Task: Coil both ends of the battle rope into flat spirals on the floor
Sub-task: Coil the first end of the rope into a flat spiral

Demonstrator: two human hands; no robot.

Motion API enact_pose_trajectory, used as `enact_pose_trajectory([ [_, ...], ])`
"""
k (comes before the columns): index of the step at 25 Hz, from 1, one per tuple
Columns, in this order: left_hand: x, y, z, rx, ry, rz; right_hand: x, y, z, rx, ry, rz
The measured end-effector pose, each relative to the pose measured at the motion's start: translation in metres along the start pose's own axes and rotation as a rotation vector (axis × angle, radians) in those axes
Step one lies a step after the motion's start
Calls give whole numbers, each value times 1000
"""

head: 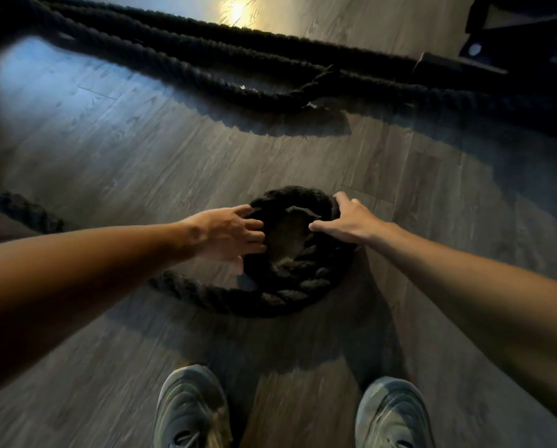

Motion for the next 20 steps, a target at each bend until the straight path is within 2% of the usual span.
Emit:
enact_pose_trajectory([
  [2, 4, 10, -4, 39, 106, -13, 7, -12, 5, 53, 47, -27],
  [4, 8, 14, -12, 195, 233, -55, 0, -22, 4, 76, 167, 21],
  [6, 9, 6, -13, 468, 202, -207, -20, -24, -2, 14, 190, 140],
  [8, 12, 2, -4, 713, 125, -385, -44, -26, -8, -41, 134, 214],
  [10, 14, 17, 8, 796, 91, -524, -54, -26, -11, -80, 113, 197],
  [14, 12, 46, 6, 834, 102, -739, -58, -20, -19, -113, 118, 118],
  [17, 24, 39, -2, 621, 221, -888, -56, -7, -20, -106, 161, 142],
  [18, 32, 33, -8, 508, 281, -841, -52, -3, -20, -89, 158, 143],
  [20, 41, 16, -23, 284, 385, -558, -40, 6, -15, -40, 107, 77],
])
Point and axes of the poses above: each hand's wrist, its own z-axis towards the middle knuckle, its own x-axis out of the back of the hand, y = z × x, the point moved 8 cm from there along z, towards the middle knuckle, and after that the axes turned 6 degrees about x, right-handed, at the moved point
